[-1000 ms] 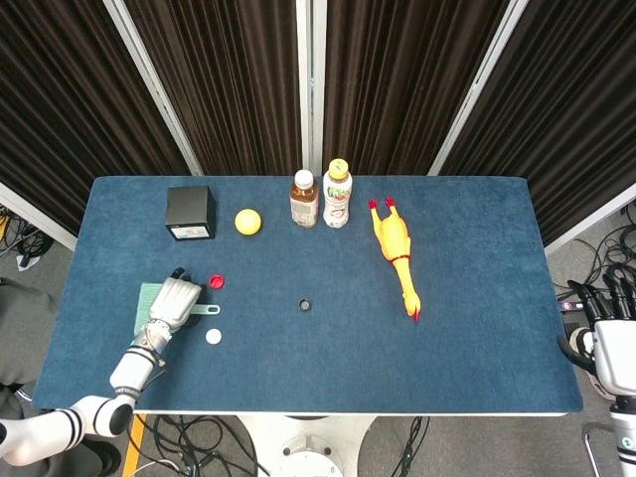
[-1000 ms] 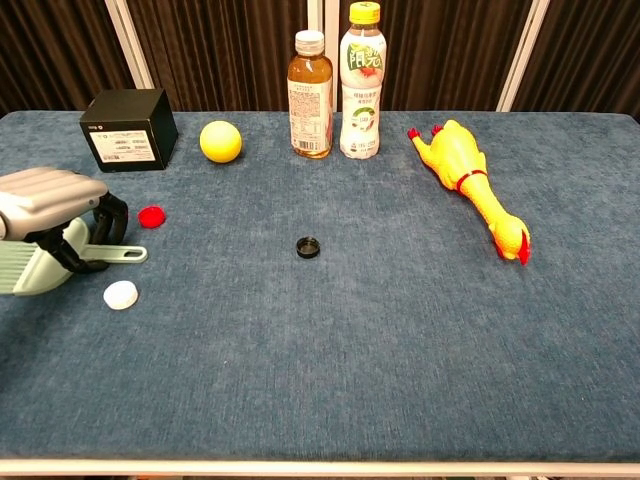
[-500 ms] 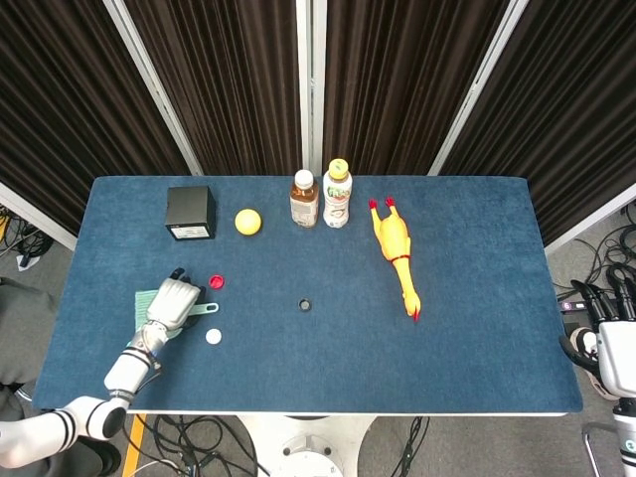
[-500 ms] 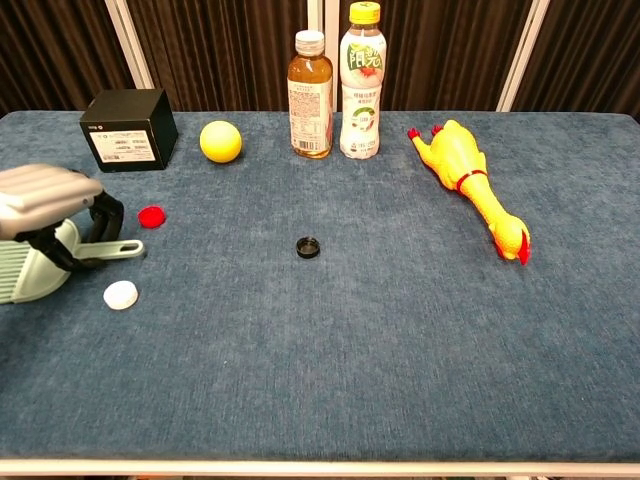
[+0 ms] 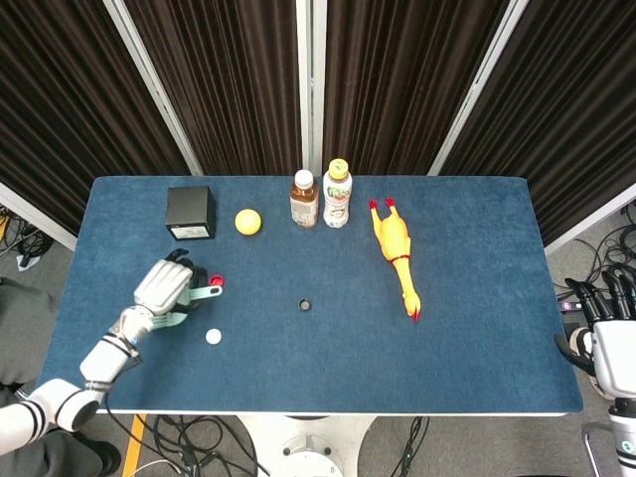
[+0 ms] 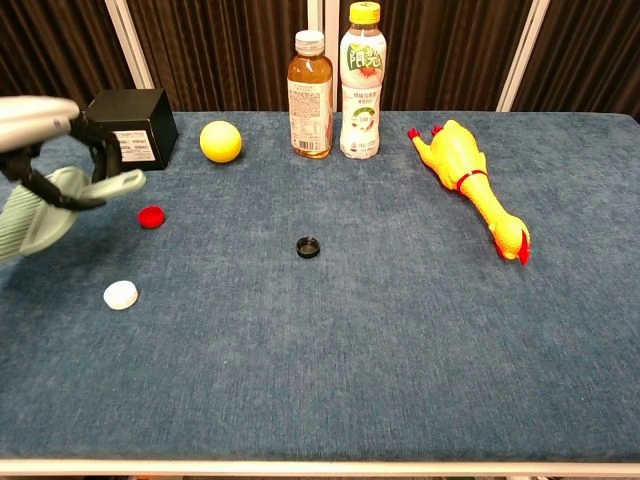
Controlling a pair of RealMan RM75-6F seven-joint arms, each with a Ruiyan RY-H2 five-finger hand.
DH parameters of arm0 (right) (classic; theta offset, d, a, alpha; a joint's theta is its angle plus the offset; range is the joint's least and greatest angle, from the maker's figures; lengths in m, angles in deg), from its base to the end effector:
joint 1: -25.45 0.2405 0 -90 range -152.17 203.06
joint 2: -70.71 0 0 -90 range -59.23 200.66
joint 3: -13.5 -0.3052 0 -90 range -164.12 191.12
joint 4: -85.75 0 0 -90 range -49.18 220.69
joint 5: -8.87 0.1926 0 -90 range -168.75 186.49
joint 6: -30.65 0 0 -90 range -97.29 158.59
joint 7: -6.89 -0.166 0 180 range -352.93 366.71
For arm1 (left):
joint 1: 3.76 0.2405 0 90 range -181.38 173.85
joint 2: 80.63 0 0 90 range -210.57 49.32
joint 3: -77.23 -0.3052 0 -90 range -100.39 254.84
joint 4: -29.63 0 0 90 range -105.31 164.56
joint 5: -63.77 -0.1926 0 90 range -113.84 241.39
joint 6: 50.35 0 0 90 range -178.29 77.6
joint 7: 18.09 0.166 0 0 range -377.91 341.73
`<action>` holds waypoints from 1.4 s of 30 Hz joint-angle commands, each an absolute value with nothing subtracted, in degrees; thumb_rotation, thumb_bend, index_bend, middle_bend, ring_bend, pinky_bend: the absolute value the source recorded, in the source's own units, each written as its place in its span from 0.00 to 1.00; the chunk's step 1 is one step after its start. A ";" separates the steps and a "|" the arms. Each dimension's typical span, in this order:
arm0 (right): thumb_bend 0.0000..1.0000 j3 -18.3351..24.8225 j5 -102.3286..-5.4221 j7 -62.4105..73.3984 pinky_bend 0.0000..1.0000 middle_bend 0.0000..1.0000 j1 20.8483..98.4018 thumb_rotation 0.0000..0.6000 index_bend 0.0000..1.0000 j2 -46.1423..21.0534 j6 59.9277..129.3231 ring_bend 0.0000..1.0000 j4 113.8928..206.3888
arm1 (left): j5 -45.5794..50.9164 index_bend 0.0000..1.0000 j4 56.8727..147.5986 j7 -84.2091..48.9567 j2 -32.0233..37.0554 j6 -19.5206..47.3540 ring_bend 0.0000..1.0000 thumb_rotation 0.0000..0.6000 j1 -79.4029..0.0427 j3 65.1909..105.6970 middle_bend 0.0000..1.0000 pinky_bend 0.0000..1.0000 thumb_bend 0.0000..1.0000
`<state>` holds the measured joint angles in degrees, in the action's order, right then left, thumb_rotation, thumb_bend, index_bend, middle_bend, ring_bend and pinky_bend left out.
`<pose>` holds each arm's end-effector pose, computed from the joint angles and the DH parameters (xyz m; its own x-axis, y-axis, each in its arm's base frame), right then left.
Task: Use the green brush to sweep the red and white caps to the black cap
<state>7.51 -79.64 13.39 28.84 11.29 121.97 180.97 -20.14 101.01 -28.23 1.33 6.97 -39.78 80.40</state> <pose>-0.3267 -0.2043 0.2428 0.5161 0.1549 0.8424 -0.8509 -0.0197 0.5250 -0.2665 0.3833 0.0456 0.4079 0.2741 0.8709 0.8776 -0.3809 -0.2911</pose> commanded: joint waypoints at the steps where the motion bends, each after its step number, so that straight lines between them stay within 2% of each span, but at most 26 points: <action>1: 0.11 7.58 -80.00 13.86 0.04 0.23 28.39 1.00 0.15 11.60 122.82 0.03 181.47 | -28.31 0.50 89.32 -47.87 2.42 8.90 0.37 1.00 -43.63 79.70 0.56 0.16 0.41; 6: 0.11 7.85 -80.16 14.90 0.04 0.23 27.42 1.00 0.15 11.78 124.06 0.02 182.21 | -31.46 0.50 77.09 -61.10 8.01 9.82 0.37 1.00 -46.72 78.34 0.56 0.16 0.41; 10: 0.11 7.87 -79.97 15.66 0.04 0.23 26.81 1.00 0.15 12.06 124.76 0.02 182.91 | -32.82 0.50 69.11 -65.94 12.13 10.81 0.37 1.00 -48.84 77.75 0.56 0.16 0.42; 18: 0.11 7.78 -81.09 18.39 0.04 0.23 26.78 1.00 0.15 13.29 125.13 0.02 185.95 | -34.04 0.50 58.91 -75.36 18.11 9.23 0.37 1.00 -52.92 75.83 0.56 0.16 0.42; 30: 0.11 7.68 -80.60 21.84 0.04 0.23 26.56 1.00 0.15 13.74 124.77 0.02 188.94 | -35.49 0.51 50.00 -82.40 22.43 4.52 0.38 1.00 -55.27 71.29 0.56 0.16 0.42; 42: 0.11 7.51 -80.25 24.52 0.04 0.23 26.69 1.00 0.15 13.51 124.27 0.02 190.69 | -37.40 0.51 48.80 -89.35 25.08 7.66 0.38 1.00 -56.80 68.17 0.56 0.16 0.42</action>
<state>7.53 -80.30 24.44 26.73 13.51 124.24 190.62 -36.96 48.58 -88.62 24.82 6.91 -56.28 68.61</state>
